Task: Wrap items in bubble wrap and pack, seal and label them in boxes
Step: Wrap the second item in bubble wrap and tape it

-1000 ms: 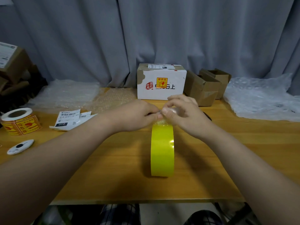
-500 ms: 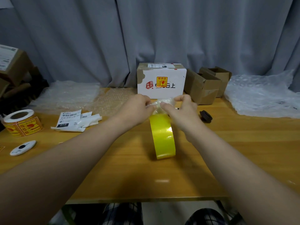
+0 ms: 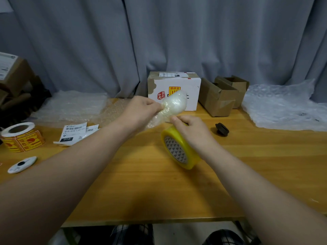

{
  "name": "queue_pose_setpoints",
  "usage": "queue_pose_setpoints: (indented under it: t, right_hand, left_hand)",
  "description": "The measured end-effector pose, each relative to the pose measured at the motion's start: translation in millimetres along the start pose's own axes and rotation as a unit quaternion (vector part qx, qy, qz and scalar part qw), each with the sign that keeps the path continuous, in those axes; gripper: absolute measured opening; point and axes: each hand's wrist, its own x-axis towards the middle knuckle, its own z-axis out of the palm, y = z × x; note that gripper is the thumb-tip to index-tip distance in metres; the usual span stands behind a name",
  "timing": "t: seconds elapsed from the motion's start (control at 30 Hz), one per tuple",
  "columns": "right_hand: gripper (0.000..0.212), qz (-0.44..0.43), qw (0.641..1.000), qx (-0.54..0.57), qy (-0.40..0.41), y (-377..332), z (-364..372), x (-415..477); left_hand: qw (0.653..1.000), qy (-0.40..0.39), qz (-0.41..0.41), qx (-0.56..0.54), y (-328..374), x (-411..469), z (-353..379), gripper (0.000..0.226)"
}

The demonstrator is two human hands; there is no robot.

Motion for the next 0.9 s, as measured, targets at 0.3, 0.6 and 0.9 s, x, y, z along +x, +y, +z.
queue_pose_setpoints:
  t: [0.3,0.6,0.9]
  right_hand:
    - [0.034,-0.037,0.999,-0.007,0.02,-0.3,2.2,-8.5]
    - [0.032,-0.026,0.999,-0.004,0.018,3.1,-0.4,-9.3]
    - [0.034,-0.012,0.999,-0.02,0.023,3.0,1.2,-8.5]
  left_hand:
    - [0.994,-0.076,-0.018,-0.074,-7.7,-11.0,5.1,0.013]
    - [0.978,-0.078,-0.069,-0.178,-8.1,-12.7,2.5,0.019]
    - [0.986,-0.1,0.051,0.12,-11.7,-9.0,0.3,0.039]
